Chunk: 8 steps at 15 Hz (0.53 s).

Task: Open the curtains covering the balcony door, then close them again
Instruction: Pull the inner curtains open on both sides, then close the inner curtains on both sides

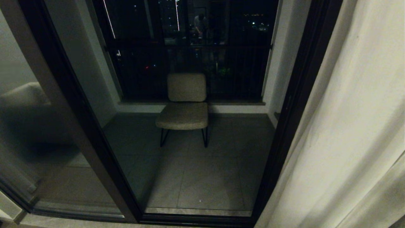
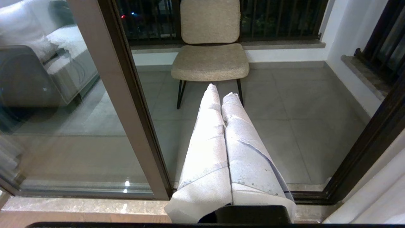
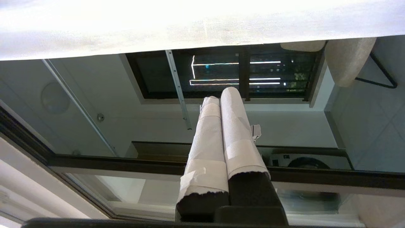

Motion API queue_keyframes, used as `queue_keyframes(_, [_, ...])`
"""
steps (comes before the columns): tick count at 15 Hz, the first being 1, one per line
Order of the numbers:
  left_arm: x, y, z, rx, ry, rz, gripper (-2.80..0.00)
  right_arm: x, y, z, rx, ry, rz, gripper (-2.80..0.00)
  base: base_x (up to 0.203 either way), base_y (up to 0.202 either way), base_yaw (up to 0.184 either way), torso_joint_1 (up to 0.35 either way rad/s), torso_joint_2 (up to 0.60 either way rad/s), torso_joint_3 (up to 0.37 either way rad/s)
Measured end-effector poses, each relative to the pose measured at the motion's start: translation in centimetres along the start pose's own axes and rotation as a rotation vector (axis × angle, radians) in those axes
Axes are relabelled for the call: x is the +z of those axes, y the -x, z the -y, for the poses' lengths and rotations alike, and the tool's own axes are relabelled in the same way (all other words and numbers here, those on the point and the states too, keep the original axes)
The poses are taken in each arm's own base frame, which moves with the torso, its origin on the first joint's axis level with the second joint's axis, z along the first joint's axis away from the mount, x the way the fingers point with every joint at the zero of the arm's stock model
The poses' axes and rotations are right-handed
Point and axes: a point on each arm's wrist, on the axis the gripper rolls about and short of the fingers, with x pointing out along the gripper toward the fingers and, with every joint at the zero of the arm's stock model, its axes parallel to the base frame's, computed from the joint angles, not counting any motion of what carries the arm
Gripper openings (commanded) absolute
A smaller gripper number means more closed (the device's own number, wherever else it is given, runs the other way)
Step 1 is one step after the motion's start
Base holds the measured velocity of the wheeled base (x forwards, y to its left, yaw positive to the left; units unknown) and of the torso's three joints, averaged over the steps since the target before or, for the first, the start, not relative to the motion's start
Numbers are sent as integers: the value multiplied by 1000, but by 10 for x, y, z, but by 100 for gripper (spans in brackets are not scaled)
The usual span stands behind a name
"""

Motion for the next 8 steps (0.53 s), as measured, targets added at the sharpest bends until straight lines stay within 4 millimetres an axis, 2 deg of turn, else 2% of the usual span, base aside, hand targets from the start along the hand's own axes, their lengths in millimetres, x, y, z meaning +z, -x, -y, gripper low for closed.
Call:
queue_keyframes(2, [0, 0, 0, 0, 0, 0, -280, 0, 0, 0, -3, 38, -14, -280, 0, 0, 0, 0, 0, 0])
queue_keyframes(4, [0, 0, 0, 0, 0, 0, -280, -1, 0, 2, -23, 194, -56, -280, 0, 0, 0, 0, 0, 0])
queue_keyframes(8, [0, 0, 0, 0, 0, 0, -280, -3, 0, 4, 2, 719, -153, -280, 0, 0, 0, 0, 0, 0])
